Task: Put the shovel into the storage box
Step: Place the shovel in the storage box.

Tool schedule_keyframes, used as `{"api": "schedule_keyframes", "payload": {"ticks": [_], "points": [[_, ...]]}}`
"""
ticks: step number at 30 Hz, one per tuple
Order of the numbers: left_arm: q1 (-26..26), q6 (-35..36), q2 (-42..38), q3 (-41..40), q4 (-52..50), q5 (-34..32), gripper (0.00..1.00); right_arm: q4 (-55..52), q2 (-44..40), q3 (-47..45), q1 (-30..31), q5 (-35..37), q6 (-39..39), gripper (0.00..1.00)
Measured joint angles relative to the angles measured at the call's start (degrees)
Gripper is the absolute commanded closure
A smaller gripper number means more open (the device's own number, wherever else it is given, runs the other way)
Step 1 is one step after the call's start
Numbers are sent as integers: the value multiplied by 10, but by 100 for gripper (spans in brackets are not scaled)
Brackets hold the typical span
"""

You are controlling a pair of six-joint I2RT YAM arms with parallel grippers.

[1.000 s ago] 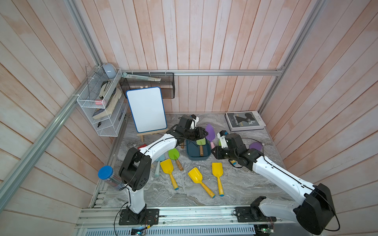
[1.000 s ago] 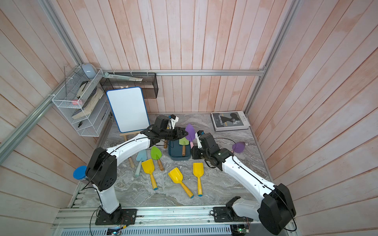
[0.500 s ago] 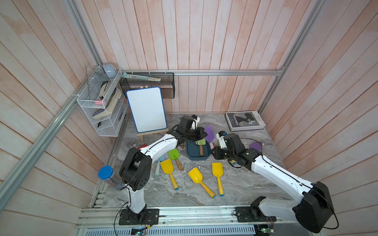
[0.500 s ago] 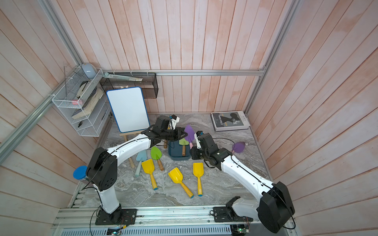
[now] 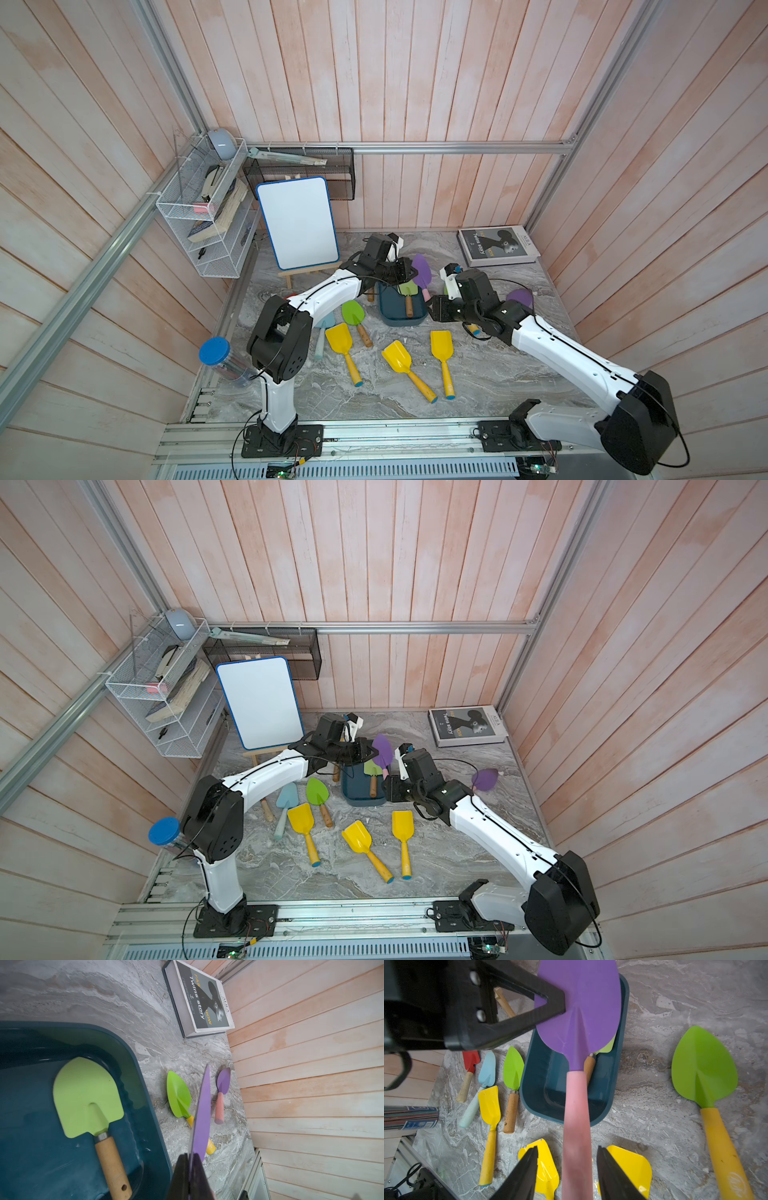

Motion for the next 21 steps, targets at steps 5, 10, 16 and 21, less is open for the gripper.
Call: {"api": "schedule_keyframes", "payload": {"ticks": [5, 10, 16, 21], "points": [[30, 19, 21, 37, -24, 9, 100, 0, -13, 0, 0, 0, 0, 45], [50, 57, 58, 98, -63, 22, 100, 0, -26, -6, 0, 0, 2, 46], [60, 123, 129, 189, -147, 35, 100, -1, -34, -17, 0, 1, 4, 47], [71, 163, 169, 233, -206, 37, 100, -3, -38, -21, 0, 2, 4, 48]]}}
